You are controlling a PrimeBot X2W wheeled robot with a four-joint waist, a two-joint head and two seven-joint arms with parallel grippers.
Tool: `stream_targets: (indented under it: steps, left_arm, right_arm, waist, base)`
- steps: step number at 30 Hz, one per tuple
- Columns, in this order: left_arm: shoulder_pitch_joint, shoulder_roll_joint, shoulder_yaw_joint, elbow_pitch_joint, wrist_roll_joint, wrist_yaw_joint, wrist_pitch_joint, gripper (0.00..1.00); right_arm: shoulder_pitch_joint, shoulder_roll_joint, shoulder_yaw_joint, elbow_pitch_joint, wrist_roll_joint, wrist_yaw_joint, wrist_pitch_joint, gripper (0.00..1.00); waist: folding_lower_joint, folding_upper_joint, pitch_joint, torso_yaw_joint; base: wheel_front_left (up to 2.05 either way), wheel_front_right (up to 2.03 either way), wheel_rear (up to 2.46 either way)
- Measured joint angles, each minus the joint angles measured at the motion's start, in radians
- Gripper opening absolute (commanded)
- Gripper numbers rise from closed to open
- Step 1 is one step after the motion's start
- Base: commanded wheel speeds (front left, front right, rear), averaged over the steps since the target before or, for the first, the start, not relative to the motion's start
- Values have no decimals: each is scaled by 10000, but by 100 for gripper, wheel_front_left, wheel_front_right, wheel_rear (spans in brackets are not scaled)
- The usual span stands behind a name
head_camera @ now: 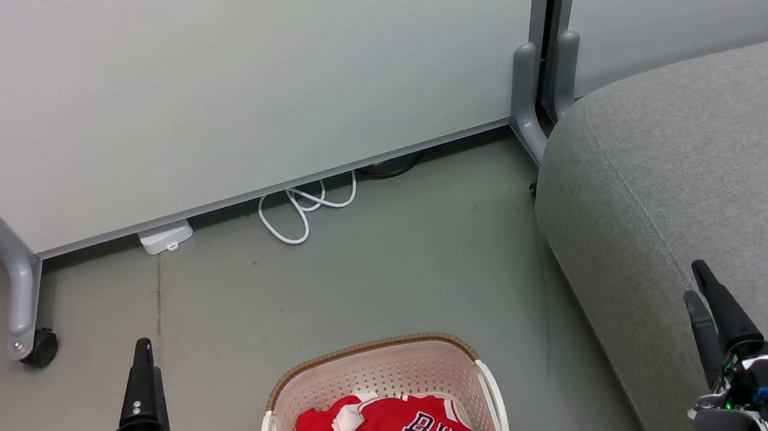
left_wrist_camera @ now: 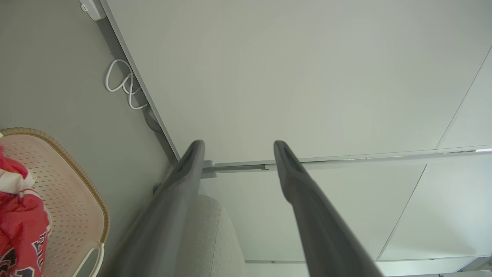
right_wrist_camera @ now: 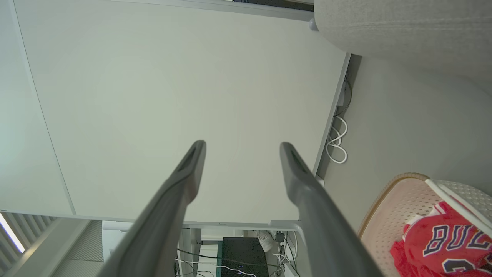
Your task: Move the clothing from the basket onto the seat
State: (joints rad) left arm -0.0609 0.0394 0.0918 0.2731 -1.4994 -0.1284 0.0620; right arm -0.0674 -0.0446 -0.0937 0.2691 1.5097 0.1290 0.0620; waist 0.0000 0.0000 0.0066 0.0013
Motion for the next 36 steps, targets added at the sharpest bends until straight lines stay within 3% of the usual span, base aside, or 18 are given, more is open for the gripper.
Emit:
stream_targets:
  steps: [18, 36]
  left_arm:
    - [-149, 12, -675, -385, 4201, 270, -794, 100]
    - [-234, 40, -1193, -222, 7175, 410, -1432, 100]
  right_arm:
    - [-10, 0, 387, -286, -4000, 0, -792, 100]
    - [-15, -4, 696, -222, -6755, 0, -1427, 100]
  waist:
    - [0, 0, 67, 26]
    - [0, 0, 97, 88]
  base:
    - [0, 0, 0]
    - [0, 0, 0]
